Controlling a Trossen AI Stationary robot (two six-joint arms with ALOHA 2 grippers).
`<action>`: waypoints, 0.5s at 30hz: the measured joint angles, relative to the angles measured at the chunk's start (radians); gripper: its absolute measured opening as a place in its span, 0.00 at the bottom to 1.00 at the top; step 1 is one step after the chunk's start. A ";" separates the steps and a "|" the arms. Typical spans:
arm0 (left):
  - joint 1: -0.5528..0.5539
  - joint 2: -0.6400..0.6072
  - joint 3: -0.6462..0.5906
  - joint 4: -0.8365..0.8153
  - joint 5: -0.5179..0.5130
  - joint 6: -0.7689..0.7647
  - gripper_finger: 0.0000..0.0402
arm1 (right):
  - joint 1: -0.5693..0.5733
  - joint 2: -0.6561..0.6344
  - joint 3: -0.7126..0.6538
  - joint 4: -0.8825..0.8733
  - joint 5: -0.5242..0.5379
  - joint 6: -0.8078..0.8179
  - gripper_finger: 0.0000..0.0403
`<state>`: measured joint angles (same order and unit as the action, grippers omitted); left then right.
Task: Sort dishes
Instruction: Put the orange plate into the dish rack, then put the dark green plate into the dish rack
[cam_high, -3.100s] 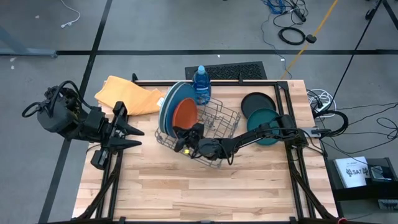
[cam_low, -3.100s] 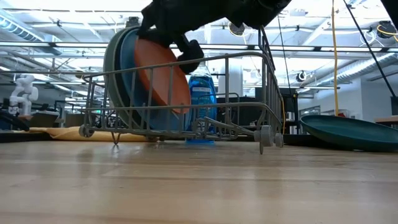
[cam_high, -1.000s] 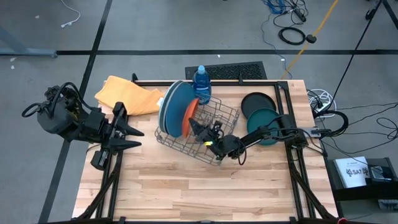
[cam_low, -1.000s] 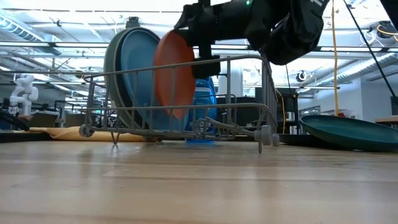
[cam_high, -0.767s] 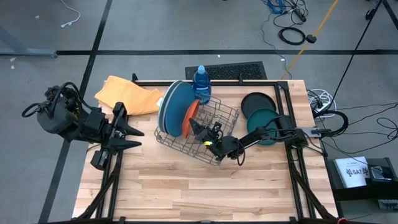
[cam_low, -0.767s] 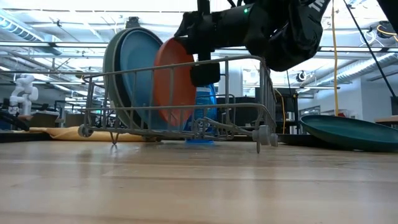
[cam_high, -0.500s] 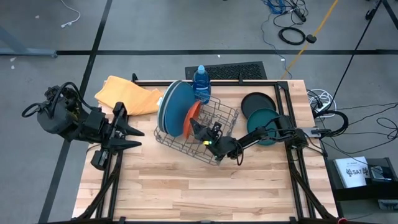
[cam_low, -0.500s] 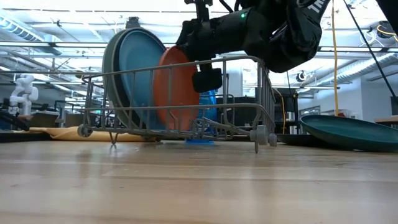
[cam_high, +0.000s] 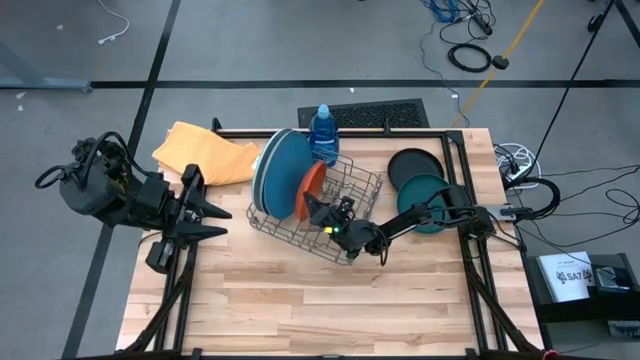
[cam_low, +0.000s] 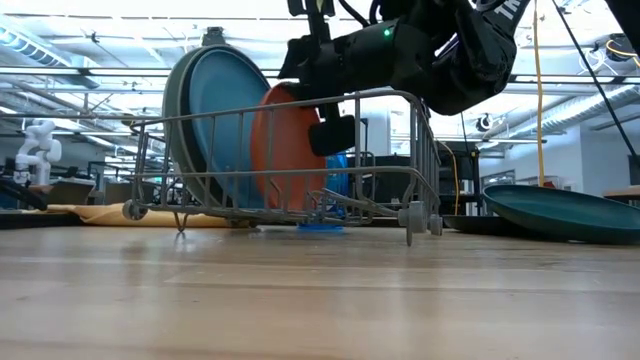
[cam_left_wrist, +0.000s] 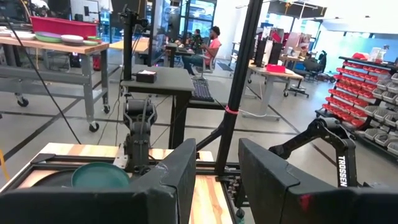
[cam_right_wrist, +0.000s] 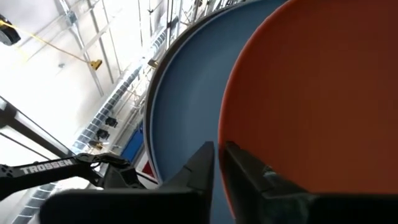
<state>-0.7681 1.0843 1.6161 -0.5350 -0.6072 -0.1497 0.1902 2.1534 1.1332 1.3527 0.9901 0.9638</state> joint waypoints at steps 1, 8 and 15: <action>0.000 0.000 0.000 0.000 0.000 0.000 0.31 | 0.000 0.000 0.000 -0.002 -0.001 -0.004 0.12; 0.000 0.000 0.000 0.005 0.000 0.005 0.31 | 0.000 0.000 0.000 -0.002 -0.017 -0.014 0.34; 0.000 0.000 0.000 0.004 0.000 0.005 0.31 | 0.001 0.000 0.000 0.017 -0.092 -0.074 0.54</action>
<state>-0.7677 1.0843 1.6161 -0.5311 -0.6075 -0.1444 0.1909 2.1538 1.1332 1.3694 0.8979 0.8895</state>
